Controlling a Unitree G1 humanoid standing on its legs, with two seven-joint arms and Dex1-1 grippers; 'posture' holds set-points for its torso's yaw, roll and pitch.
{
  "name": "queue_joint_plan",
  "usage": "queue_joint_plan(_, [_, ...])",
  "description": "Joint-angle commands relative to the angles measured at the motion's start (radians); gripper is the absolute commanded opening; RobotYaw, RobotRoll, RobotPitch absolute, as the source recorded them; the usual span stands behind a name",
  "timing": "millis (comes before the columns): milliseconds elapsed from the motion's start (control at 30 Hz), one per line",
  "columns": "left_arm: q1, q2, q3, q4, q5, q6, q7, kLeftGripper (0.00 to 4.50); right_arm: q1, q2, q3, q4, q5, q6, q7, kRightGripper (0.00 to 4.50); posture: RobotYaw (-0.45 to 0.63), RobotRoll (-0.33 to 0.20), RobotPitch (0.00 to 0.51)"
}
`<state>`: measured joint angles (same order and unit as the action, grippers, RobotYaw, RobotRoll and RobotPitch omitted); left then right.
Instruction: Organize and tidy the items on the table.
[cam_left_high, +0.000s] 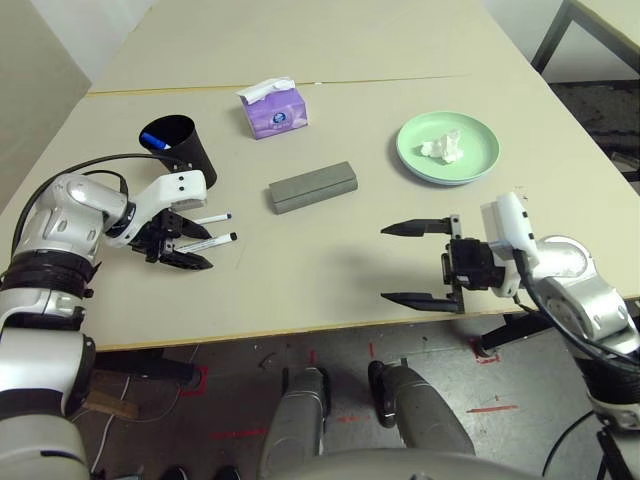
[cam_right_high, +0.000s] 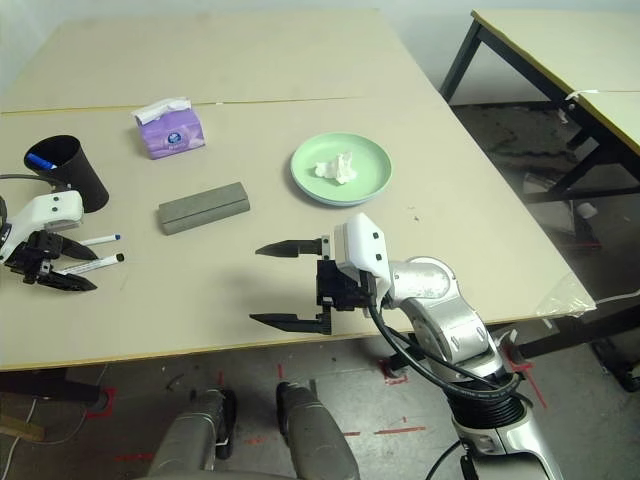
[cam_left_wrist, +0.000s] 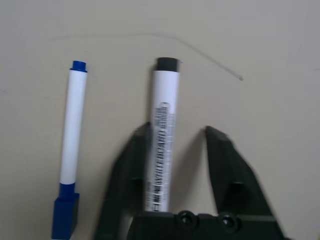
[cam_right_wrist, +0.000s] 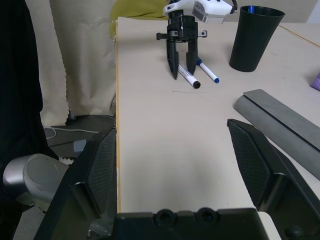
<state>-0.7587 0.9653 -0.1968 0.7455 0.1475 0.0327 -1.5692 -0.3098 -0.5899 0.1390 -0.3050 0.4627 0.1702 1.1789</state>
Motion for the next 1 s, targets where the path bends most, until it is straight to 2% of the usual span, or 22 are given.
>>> queue_joint_plan(33, [0.009, -0.009, -0.029, 0.051, 0.018, -0.022, -0.002, 0.81, 0.005, -0.004, 0.009, -0.011, -0.001, -0.005, 0.006, 4.50, -0.17, 0.000, 0.182])
queue_joint_plan(67, [0.004, -0.010, -0.029, 0.059, 0.019, -0.026, 0.000, 0.42, 0.006, -0.004, 0.009, -0.007, -0.001, -0.007, 0.008, 4.50, -0.16, 0.000, 0.180])
queue_joint_plan(100, [-0.002, -0.010, -0.029, 0.066, 0.019, -0.028, 0.000, 0.26, 0.008, -0.006, 0.008, -0.004, -0.002, -0.010, 0.010, 4.50, -0.16, 0.000, 0.181])
queue_joint_plan(333, [-0.092, 0.020, 0.008, 0.073, -0.043, 0.056, -0.044, 0.26, 0.035, -0.017, 0.006, 0.031, -0.017, -0.032, 0.022, 4.50, -0.15, 0.000, 0.179])
queue_joint_plan(500, [-0.183, 0.076, 0.043, 0.004, -0.261, 0.290, -0.045, 0.26, 0.052, -0.016, 0.002, 0.082, -0.026, -0.066, 0.036, 4.50, -0.14, 0.000, 0.178])
queue_joint_plan(633, [-0.321, 0.042, 0.216, -0.024, -0.440, 0.604, -0.016, 0.26, 0.043, -0.007, -0.007, 0.133, -0.023, -0.082, 0.039, 4.50, -0.12, 0.000, 0.181])
queue_joint_plan(733, [-0.401, 0.021, 0.353, -0.012, -0.540, 0.743, 0.091, 0.26, 0.026, 0.017, -0.020, 0.161, -0.011, -0.070, 0.007, 4.50, -0.10, 0.000, 0.180])
queue_joint_plan(833, [-0.440, 0.011, 0.458, 0.014, -0.592, 0.776, 0.208, 0.26, -0.008, 0.058, -0.047, 0.176, 0.008, -0.047, -0.050, 4.50, -0.09, 0.000, 0.178])
queue_joint_plan(1000, [-0.417, 0.016, 0.562, 0.070, -0.595, 0.648, 0.369, 0.26, -0.065, 0.114, -0.095, 0.190, 0.027, -0.004, -0.153, 4.50, -0.09, 0.000, 0.176])
